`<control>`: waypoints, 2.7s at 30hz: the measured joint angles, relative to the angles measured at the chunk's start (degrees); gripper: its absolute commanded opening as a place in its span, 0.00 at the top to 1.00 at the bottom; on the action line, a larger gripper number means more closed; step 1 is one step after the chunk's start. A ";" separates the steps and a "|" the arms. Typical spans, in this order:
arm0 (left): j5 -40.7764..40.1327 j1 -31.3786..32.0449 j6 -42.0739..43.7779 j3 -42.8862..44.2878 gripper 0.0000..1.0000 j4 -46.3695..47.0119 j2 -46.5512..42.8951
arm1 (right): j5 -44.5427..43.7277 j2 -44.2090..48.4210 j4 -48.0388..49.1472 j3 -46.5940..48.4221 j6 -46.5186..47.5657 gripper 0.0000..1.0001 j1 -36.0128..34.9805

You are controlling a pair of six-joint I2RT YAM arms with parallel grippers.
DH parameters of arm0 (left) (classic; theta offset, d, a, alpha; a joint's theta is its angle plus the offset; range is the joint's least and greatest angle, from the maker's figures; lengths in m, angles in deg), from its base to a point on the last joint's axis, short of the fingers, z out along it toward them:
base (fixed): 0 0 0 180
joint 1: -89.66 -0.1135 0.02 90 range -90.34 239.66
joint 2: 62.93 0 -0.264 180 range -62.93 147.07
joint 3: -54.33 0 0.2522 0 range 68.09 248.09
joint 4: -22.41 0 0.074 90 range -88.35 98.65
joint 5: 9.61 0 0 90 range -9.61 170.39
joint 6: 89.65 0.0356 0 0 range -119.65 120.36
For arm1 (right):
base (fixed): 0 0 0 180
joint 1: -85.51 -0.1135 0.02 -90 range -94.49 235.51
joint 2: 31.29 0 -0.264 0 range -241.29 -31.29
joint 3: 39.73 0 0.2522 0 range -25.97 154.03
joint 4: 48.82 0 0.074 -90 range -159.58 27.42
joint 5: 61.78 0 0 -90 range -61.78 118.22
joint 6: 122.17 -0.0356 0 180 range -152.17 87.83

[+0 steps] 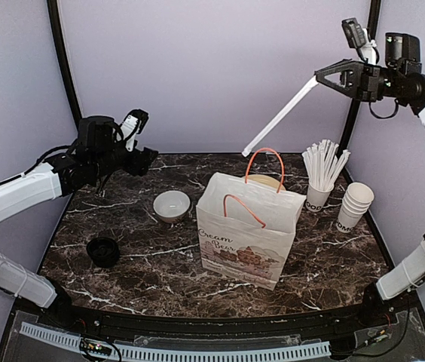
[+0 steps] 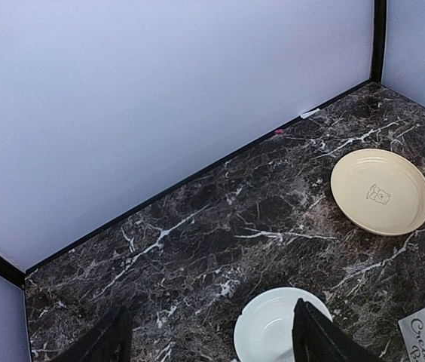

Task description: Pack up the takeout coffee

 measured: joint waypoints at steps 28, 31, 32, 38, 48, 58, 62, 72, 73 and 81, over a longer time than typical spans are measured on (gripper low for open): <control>-0.66 0.00 1.64 0.00 0.25 -0.48 2.75 | -35.06 -9.75 -28.50 1.14 30.97 0.40 -28.76; -0.63 0.00 1.70 0.00 0.25 -0.48 2.75 | -34.47 -8.85 -28.44 3.52 31.80 0.44 -22.71; -0.61 0.00 1.70 0.00 0.25 -0.48 2.75 | -34.53 -7.93 -27.91 3.63 31.63 0.46 -19.85; -0.13 -0.02 1.70 0.02 0.25 -0.50 2.75 | -40.09 -2.21 -21.53 -2.75 26.51 0.54 -7.17; 0.79 -0.02 1.68 0.04 0.25 -0.52 2.75 | -60.00 -1.77 -10.43 -22.71 17.68 0.45 6.67; 1.81 0.00 1.64 0.07 0.25 -0.55 2.75 | -71.32 -2.67 -5.16 -26.58 14.71 0.58 6.88; 2.12 -0.02 1.62 0.07 0.25 -0.57 2.75 | -72.39 -4.79 -4.09 -26.58 13.90 0.66 6.88; 2.40 -0.02 1.62 0.07 0.25 -0.87 2.75 | -72.48 -6.16 -3.89 -26.58 13.40 1.00 6.88; 2.47 -0.02 1.62 0.07 0.25 -1.05 2.75 | -72.52 -6.16 -3.89 -26.58 13.16 1.00 6.88; 2.62 -0.02 1.64 0.13 0.25 -1.81 2.75 | -72.65 -5.18 -6.36 -24.35 13.46 1.00 6.88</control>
